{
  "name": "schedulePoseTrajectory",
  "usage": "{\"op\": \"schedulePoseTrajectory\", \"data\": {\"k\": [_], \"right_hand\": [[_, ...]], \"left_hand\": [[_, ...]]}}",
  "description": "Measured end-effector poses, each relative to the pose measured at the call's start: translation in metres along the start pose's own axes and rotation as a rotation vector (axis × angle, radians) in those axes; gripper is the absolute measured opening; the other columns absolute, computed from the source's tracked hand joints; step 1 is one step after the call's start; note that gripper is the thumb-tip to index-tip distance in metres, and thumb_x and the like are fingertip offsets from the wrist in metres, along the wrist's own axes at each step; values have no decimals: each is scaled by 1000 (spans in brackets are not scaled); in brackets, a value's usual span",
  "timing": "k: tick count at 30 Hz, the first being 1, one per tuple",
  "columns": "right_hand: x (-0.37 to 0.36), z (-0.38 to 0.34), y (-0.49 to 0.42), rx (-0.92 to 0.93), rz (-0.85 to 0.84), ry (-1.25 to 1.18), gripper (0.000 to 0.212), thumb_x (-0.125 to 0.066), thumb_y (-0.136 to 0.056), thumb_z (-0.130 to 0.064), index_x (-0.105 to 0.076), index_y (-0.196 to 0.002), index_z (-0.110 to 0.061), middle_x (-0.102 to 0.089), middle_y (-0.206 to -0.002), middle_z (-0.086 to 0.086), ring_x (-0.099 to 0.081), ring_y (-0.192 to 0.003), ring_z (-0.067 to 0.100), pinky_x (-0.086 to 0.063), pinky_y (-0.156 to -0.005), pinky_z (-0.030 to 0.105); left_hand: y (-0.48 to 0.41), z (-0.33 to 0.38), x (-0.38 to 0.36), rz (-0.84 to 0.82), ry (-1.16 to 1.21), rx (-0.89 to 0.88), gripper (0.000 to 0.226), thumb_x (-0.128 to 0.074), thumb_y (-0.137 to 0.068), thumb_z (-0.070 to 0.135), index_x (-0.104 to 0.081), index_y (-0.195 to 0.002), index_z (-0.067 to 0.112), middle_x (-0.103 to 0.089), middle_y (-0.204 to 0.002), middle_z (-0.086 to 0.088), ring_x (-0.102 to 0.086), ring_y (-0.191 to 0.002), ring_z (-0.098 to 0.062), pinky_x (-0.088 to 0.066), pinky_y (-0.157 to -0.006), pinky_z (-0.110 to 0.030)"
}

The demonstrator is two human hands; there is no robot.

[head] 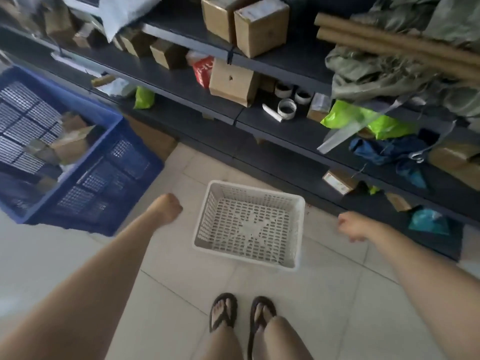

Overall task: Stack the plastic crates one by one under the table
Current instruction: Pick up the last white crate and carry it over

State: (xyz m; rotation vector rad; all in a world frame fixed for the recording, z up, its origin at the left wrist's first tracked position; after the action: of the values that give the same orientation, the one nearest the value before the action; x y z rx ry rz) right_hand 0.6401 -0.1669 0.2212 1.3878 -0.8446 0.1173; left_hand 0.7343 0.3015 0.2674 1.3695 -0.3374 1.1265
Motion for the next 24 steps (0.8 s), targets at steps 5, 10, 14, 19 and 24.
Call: {"op": "schedulePoseTrajectory", "data": {"k": [5,10,14,19,24], "right_hand": [[-91,12,-113,-109,55,-141,10,-50,-94,-19,-52,-89,-11,-55,-88,13,-54,-82,24,-31,-51,21],[-216,22,-256,-236,59,-615,67,-68,-84,-34,-41,-136,-1,-50,-133,16,-54,-111,32,-39,-78,30],[-281,36,-350,-335,121,-1136,52,-69,-81,-18,-53,-127,-2,-64,-110,15,-64,-90,32,-53,-79,39],[-273,47,-374,-303,375,-1059,36,-49,-77,8,-66,-106,-6,-62,-82,6,-55,-60,19,-45,-52,24],[-227,61,-306,-312,383,-1082,34,-47,-76,11,-66,-96,-8,-62,-75,6,-56,-60,25,-46,-51,25]], "left_hand": [[-105,-70,-121,-42,-6,76,51,-55,-91,18,-41,-137,5,-48,-136,-22,-51,-118,-38,-43,-93,-35],[-221,-130,-254,-35,74,122,81,-67,-86,21,-19,-147,-3,-35,-147,-28,-40,-131,-42,-35,-103,-41],[-304,-162,-324,-12,338,170,73,-74,-81,13,-35,-141,-2,-53,-128,-27,-57,-113,-39,-46,-90,-39],[-325,-155,-343,-48,495,143,29,-36,-90,-14,-53,-81,7,-56,-49,-8,-49,-25,-9,-39,-33,-14],[-266,-114,-285,-53,530,103,31,-41,-84,-20,-52,-79,9,-51,-65,-15,-53,-29,-11,-36,-33,-14]]}}
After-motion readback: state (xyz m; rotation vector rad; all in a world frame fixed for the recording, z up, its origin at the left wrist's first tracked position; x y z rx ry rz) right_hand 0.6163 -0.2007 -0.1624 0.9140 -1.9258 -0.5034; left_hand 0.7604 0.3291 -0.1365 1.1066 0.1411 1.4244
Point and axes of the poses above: each hand's wrist, its own y-axis away from the middle knuckle, its own x-axis out of the back of the hand, z = x × y, the point moved 9 cm from there along -y, towards the middle knuckle
